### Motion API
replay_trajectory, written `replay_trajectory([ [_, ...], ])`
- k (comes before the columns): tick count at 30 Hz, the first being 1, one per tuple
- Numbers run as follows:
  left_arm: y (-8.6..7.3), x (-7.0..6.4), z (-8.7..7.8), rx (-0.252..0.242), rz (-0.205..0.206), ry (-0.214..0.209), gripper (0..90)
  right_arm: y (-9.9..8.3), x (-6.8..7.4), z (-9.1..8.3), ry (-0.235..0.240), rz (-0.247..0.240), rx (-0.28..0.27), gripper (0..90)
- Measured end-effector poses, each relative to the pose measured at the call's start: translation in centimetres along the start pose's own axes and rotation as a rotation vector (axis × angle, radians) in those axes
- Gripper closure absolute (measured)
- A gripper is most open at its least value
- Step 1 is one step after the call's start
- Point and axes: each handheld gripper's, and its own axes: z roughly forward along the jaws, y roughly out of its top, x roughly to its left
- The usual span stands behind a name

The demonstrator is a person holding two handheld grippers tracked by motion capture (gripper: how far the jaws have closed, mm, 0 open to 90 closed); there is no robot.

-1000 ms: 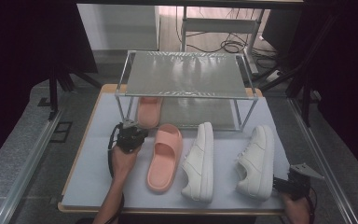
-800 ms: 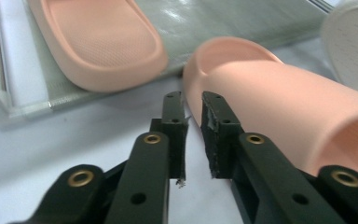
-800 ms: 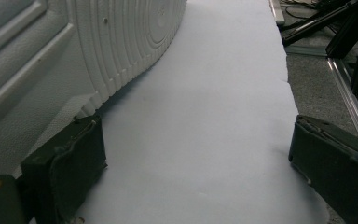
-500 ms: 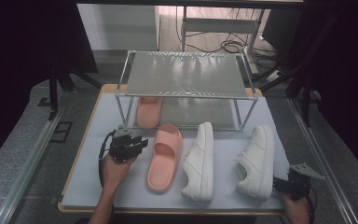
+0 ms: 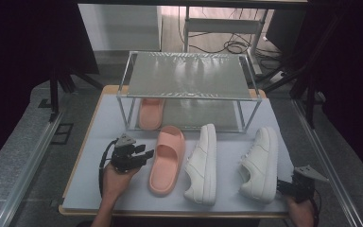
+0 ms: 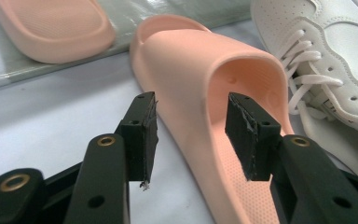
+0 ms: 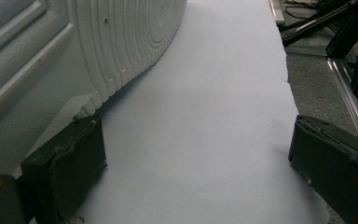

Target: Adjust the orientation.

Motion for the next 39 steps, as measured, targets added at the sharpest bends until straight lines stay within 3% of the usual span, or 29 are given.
replay_trajectory([
  [8,0.1,-0.4,1.5,0.011,-0.009,-0.013,54.7,0.0,0.0,0.0,0.000,0.001,-0.002,3.7],
  [23,0.7,-0.9,4.0,0.049,-0.013,0.027,60.8,0.0,0.0,0.0,0.000,0.001,-0.002,3.7],
  [30,0.9,-1.0,4.3,0.060,0.003,0.074,65.8,0.0,0.0,0.0,0.000,0.001,-0.002,3.7],
  [39,1.0,-0.8,4.2,0.048,-0.030,0.075,72.8,0.0,0.0,0.0,0.000,0.001,-0.002,3.7],
])
